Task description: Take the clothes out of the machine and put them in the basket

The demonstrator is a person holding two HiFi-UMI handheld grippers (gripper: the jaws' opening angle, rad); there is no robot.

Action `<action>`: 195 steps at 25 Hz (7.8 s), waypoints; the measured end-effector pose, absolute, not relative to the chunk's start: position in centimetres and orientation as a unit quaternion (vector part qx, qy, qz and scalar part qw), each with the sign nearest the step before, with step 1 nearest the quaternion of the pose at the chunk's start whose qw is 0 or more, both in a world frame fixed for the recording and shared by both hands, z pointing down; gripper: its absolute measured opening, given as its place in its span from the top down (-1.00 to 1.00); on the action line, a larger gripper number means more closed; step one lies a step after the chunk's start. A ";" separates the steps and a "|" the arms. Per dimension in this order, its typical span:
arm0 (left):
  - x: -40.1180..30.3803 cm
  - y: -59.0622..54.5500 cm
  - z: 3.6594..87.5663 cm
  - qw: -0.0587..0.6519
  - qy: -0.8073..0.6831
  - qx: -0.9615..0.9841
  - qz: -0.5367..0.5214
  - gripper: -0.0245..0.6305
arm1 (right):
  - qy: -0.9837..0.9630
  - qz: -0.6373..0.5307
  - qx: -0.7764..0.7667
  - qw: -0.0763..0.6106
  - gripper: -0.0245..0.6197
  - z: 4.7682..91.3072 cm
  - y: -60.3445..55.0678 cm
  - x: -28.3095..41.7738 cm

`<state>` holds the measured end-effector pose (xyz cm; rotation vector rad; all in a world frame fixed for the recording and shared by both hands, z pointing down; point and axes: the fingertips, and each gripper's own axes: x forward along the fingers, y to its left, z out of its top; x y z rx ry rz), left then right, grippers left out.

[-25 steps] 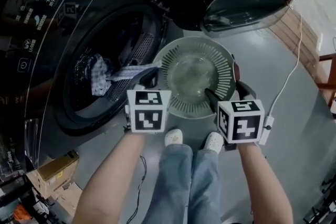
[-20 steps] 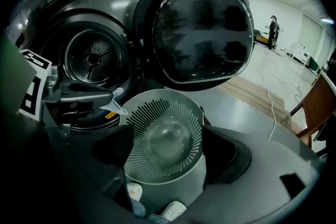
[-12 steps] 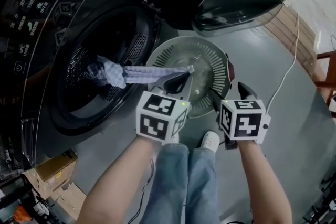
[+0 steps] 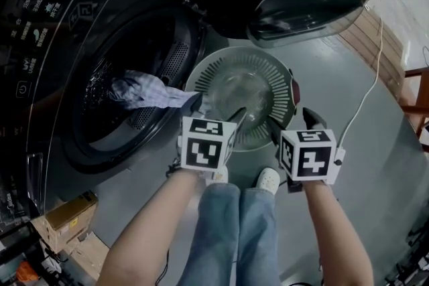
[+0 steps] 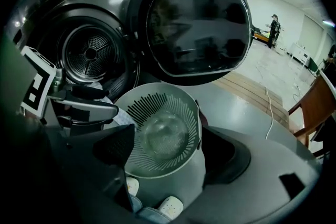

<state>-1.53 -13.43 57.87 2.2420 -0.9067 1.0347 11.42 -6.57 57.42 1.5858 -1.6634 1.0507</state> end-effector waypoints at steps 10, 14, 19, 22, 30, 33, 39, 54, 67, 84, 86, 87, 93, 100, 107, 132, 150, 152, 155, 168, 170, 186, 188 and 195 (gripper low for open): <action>-11.5 -16.8 59.4 0.173 -0.428 0.766 0.446 -0.44 | -0.638 0.396 0.579 0.316 -0.31 58.8 -6.8 9.0; -15.5 -18.8 59.8 0.152 -0.460 0.738 0.470 -0.45 | -0.642 0.401 0.571 0.319 -0.31 59.5 -7.0 7.6; -19.8 -20.5 61.8 0.151 -0.467 0.701 0.518 -0.55 | -0.647 0.399 0.561 0.328 -0.31 60.2 -7.4 6.2; -21.9 -22.1 62.3 0.145 -0.485 0.686 0.523 -0.58 | -0.649 0.401 0.556 0.331 -0.31 60.9 -7.5 5.3; -21.8 -23.7 65.5 0.166 -0.431 0.702 0.541 -0.64 | -0.642 0.417 0.550 0.333 -0.31 62.8 -7.0 3.2; -21.6 -23.9 66.3 0.172 -0.422 0.701 0.547 -0.64 | -0.639 0.420 0.553 0.330 -0.31 63.0 -7.2 2.8; -22.1 -24.0 65.5 0.146 -0.421 0.699 0.559 -0.32 | -0.639 0.422 0.551 0.331 -0.30 63.3 -7.3 2.3; -22.5 -21.3 60.7 0.177 -0.447 0.705 0.521 0.59 | -0.648 0.399 0.558 0.330 -0.27 59.5 -6.5 3.7; -12.7 -17.7 55.8 0.200 -0.408 0.769 0.449 0.59 | -0.642 0.397 0.578 0.310 -0.24 56.3 -5.1 6.0; -1.4 -13.7 51.6 0.266 -0.295 0.839 0.371 0.59 | -0.609 0.406 0.616 0.291 -0.20 54.3 -4.1 12.5; -0.5 -13.4 51.6 0.280 -0.283 0.844 0.360 0.59 | -0.608 0.407 0.616 0.293 -0.19 54.4 -3.8 12.8; -0.1 -13.2 51.6 0.287 -0.277 0.846 0.354 0.59 | -0.608 0.407 0.616 0.293 -0.19 54.5 -3.7 13.0; 1.5 -12.0 52.7 0.334 -0.257 0.843 0.334 0.53 | -0.603 0.414 0.615 0.295 -0.17 55.4 -3.0 13.5; 1.4 -10.8 55.5 0.350 -0.263 0.820 0.368 -0.42 | -0.605 0.419 0.606 0.303 -0.17 56.6 -2.7 12.9; -1.2 -12.0 56.6 0.317 -0.298 0.811 0.391 -0.42 | -0.608 0.419 0.599 0.309 -0.17 57.1 -3.4 12.5; -25.2 -24.1 62.1 0.181 -0.466 0.672 0.546 -0.49 | -0.635 0.414 0.555 0.342 -0.15 59.4 -6.8 3.4; -24.2 -22.7 65.3 0.162 -0.425 0.678 0.578 0.09 | -0.634 0.411 0.550 0.355 -0.07 61.3 -7.5 1.7; -23.0 -22.9 64.2 0.125 -0.427 0.693 0.567 0.28 | -0.634 0.412 0.551 0.355 -0.04 61.3 -7.2 1.6; -22.4 -22.5 63.2 0.134 -0.437 0.696 0.554 0.75 | -0.636 0.409 0.546 0.360 -0.01 61.2 -6.8 1.3; -11.9 -16.4 58.8 0.180 -0.395 0.772 0.465 0.76 | -0.643 0.392 0.549 0.363 0.06 59.0 -6.0 3.7; -10.1 -15.3 58.6 0.196 -0.382 0.781 0.453 0.76 | -0.641 0.391 0.551 0.363 0.07 58.7 -5.6 4.4; 1.3 -11.8 53.0 0.247 -0.271 0.876 0.313 0.75 | -0.605 0.407 0.593 0.341 0.16 58.3 -2.4 9.9; 1.3 -12.0 54.0 0.240 -0.281 0.865 0.338 0.60 | -0.603 0.408 0.597 0.337 0.16 58.2 -2.3 10.3; 0.7 -12.6 55.5 0.232 -0.300 0.847 0.371 -0.28 | -0.595 0.413 0.604 0.332 0.17 58.5 -1.8 11.1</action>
